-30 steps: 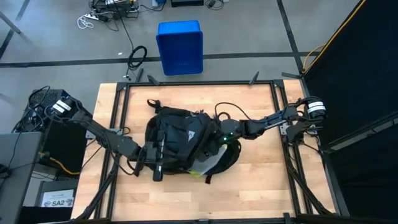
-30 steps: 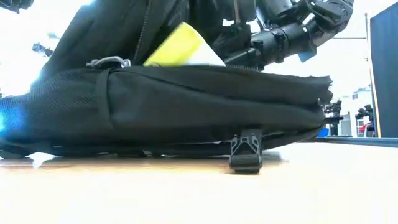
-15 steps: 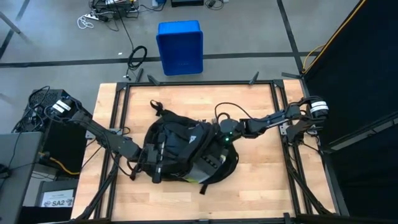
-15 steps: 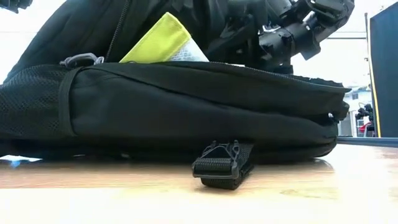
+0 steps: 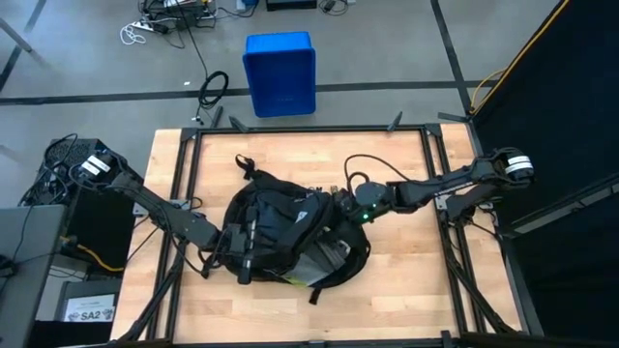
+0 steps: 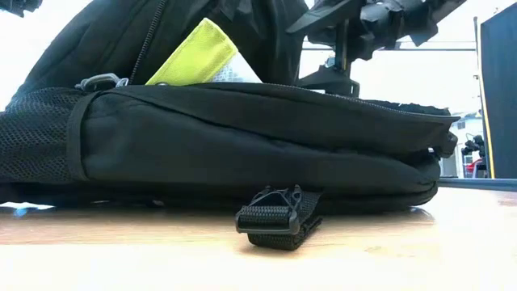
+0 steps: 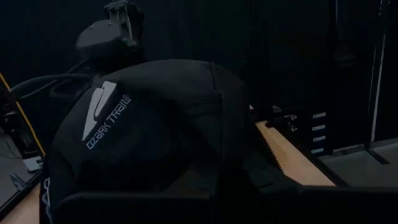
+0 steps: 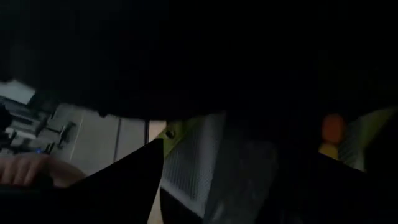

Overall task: Unpack backpack
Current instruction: Put the black medicine organizer into the black backpack

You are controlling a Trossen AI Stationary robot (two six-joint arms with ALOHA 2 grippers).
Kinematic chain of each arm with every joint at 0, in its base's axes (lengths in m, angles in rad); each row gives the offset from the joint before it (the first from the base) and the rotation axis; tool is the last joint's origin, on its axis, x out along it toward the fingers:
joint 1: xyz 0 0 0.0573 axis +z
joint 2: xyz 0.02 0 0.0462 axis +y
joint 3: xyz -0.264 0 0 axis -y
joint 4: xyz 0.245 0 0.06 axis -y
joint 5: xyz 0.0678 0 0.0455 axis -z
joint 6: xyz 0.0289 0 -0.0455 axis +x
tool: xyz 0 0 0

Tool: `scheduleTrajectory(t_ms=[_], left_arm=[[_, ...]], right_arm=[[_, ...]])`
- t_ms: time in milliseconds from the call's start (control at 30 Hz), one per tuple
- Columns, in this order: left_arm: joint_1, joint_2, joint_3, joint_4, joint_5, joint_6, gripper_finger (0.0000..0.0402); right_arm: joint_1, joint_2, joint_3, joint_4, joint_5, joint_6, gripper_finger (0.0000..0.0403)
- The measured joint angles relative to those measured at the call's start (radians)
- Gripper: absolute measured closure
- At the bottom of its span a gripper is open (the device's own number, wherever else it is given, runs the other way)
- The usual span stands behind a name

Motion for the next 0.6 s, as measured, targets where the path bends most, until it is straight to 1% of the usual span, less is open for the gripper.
scheduleTrajectory(t_ms=[233,367,433,533,600], left_arm=[[-0.001,0.0,0.0,-0.011,-0.003,-0.004,0.0402],[-0.002,-0.022,0.0,-0.076,-0.003,-0.049,0.0402],[-0.002,-0.036,0.0,-0.113,-0.003,-0.061,0.0402],[-0.002,-0.045,0.0,-0.14,-0.003,-0.083,0.0402],[-0.002,-0.045,0.0,-0.14,-0.003,-0.083,0.0402]], right_arm=[[0.041,0.0,0.0,-0.151,0.093,-0.03,0.0133],[0.049,-0.006,0.0,-0.236,0.15,-0.071,0.0138],[0.055,-0.014,0.017,-0.3,0.196,-0.121,0.014],[0.07,-0.032,0.062,-0.403,0.307,-0.215,0.0143],[0.086,-0.035,0.09,-0.428,0.366,-0.27,0.0145]])
